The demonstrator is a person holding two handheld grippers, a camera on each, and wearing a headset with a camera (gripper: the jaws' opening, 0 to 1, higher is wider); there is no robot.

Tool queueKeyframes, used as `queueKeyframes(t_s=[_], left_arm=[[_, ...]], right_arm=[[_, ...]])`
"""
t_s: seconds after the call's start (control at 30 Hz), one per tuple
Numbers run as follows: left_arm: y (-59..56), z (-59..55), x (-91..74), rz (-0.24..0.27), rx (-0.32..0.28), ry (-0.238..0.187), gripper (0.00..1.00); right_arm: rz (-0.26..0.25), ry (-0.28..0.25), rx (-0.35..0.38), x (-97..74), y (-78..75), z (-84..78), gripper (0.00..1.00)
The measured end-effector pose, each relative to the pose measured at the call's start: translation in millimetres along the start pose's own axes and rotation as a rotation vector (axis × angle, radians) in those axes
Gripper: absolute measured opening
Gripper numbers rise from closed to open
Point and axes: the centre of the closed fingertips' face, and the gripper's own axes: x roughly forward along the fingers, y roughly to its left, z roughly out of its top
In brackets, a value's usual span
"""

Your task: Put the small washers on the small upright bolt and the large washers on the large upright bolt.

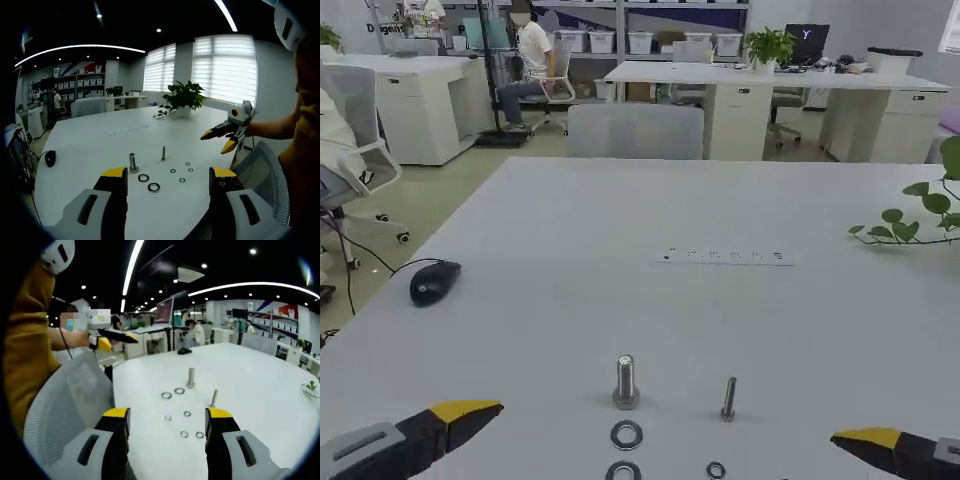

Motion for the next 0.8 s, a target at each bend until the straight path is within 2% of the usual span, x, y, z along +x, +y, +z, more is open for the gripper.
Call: queueKeyframes(t_s=[0.63, 0.8], left_arm=[[-1.4, 5.3, 1.9, -0.021, 0.01, -0.006, 0.65], [-1.9, 3.7, 0.9, -0.02, 0.012, -0.002, 0.65]], right_arm=[[-0.008, -0.001, -0.003, 0.9, 0.9, 3.1, 0.6], [-0.007, 0.003, -0.002, 0.3, 2.8, 0.0, 0.6]])
